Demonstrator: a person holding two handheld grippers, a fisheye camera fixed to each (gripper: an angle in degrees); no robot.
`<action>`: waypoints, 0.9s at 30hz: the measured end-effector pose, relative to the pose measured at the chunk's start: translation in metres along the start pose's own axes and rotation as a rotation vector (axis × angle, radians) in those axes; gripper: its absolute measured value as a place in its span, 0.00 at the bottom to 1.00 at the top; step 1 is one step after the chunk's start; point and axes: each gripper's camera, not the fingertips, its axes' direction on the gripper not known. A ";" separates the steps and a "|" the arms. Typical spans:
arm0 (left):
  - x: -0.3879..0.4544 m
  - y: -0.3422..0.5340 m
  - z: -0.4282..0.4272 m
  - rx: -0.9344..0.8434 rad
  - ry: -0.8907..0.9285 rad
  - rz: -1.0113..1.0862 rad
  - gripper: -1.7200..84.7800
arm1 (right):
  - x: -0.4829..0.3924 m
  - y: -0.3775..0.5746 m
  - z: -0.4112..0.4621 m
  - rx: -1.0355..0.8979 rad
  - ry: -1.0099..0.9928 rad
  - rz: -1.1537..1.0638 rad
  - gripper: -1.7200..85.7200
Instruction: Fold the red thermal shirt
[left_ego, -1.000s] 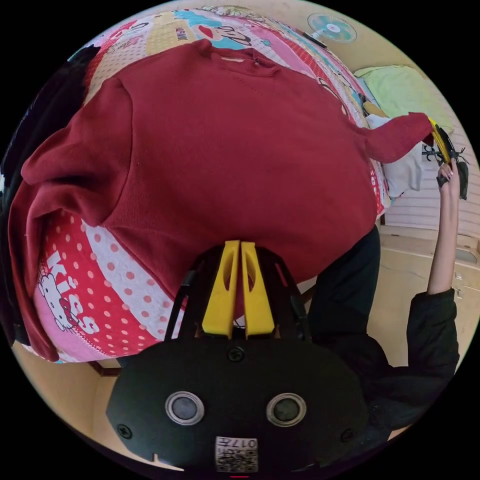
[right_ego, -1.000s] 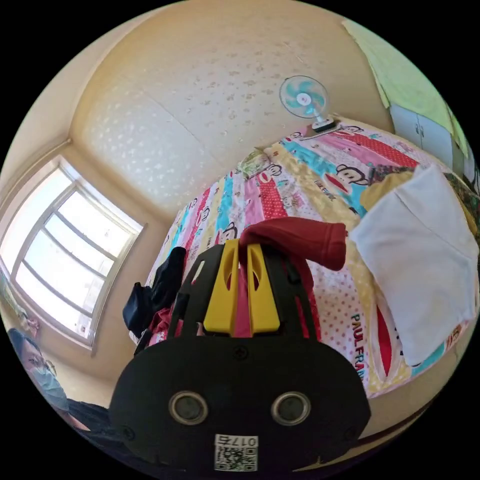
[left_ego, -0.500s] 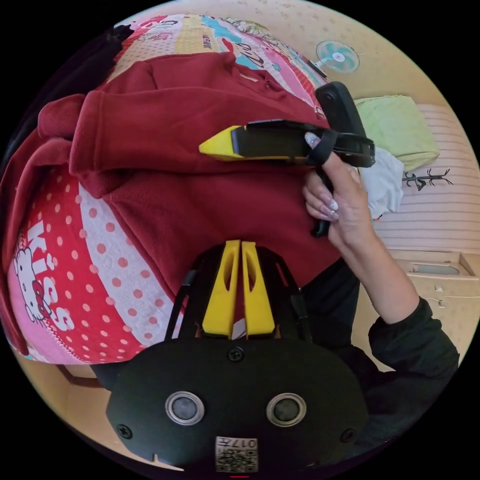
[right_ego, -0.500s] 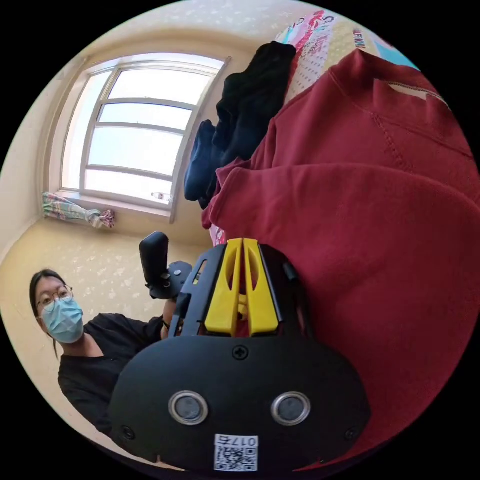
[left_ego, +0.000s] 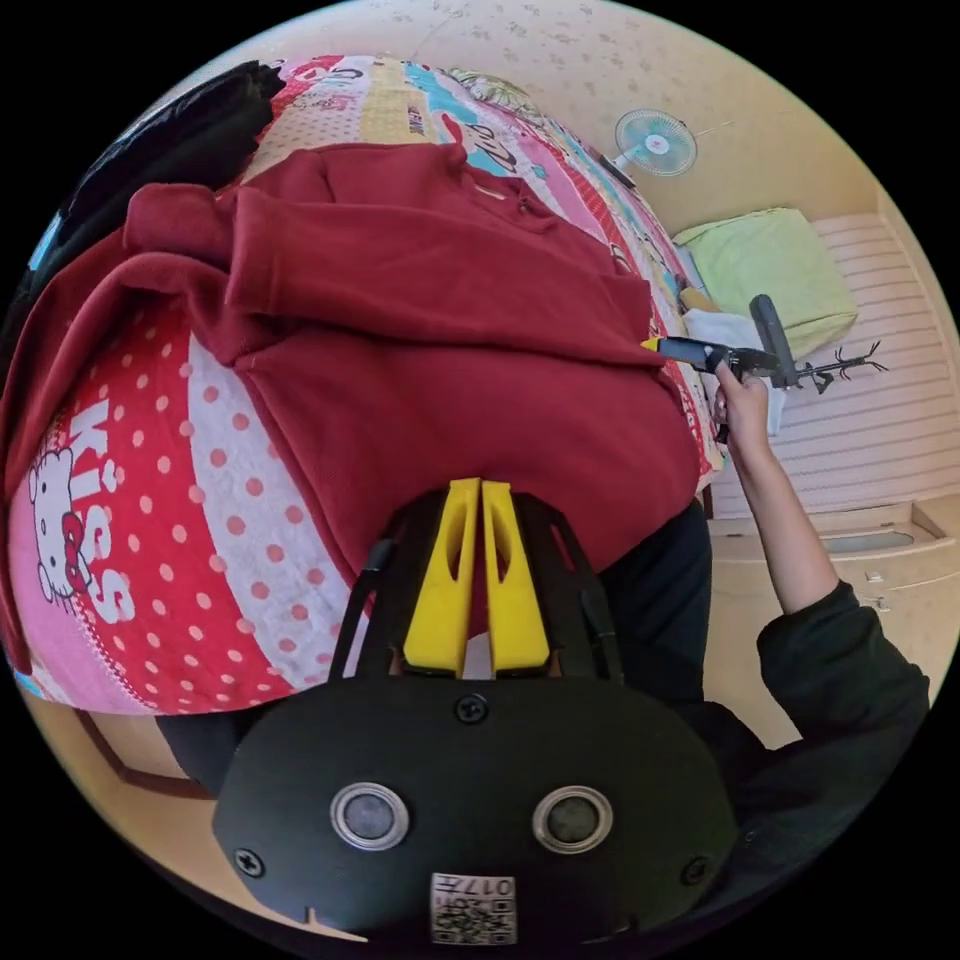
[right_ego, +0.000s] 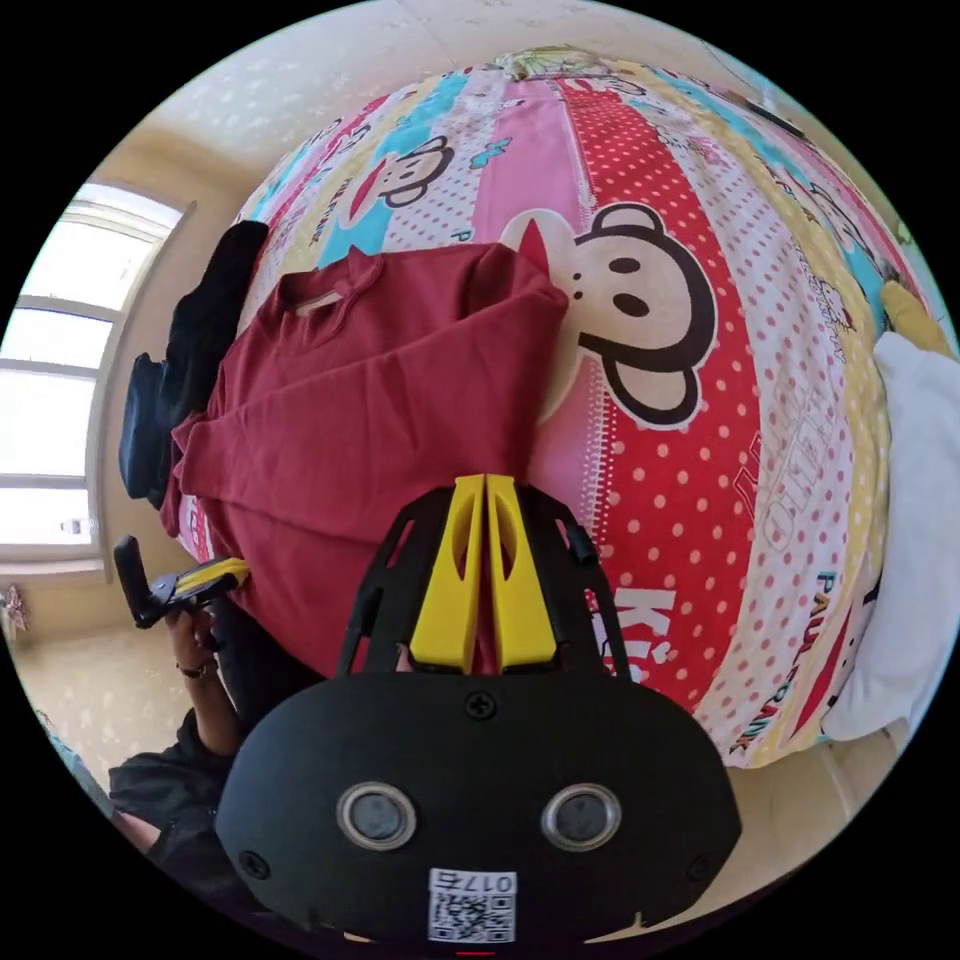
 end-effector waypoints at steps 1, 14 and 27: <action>-0.016 0.013 -0.013 0.039 0.037 -0.044 0.02 | -0.016 0.003 0.001 0.003 0.052 -0.011 0.03; -0.206 0.151 -0.149 0.590 -0.136 -0.580 0.19 | -0.149 0.046 0.102 0.047 0.898 -0.054 0.03; -0.149 0.165 -0.216 0.853 0.199 -0.230 0.07 | -0.208 0.096 0.048 0.284 0.725 -0.153 0.03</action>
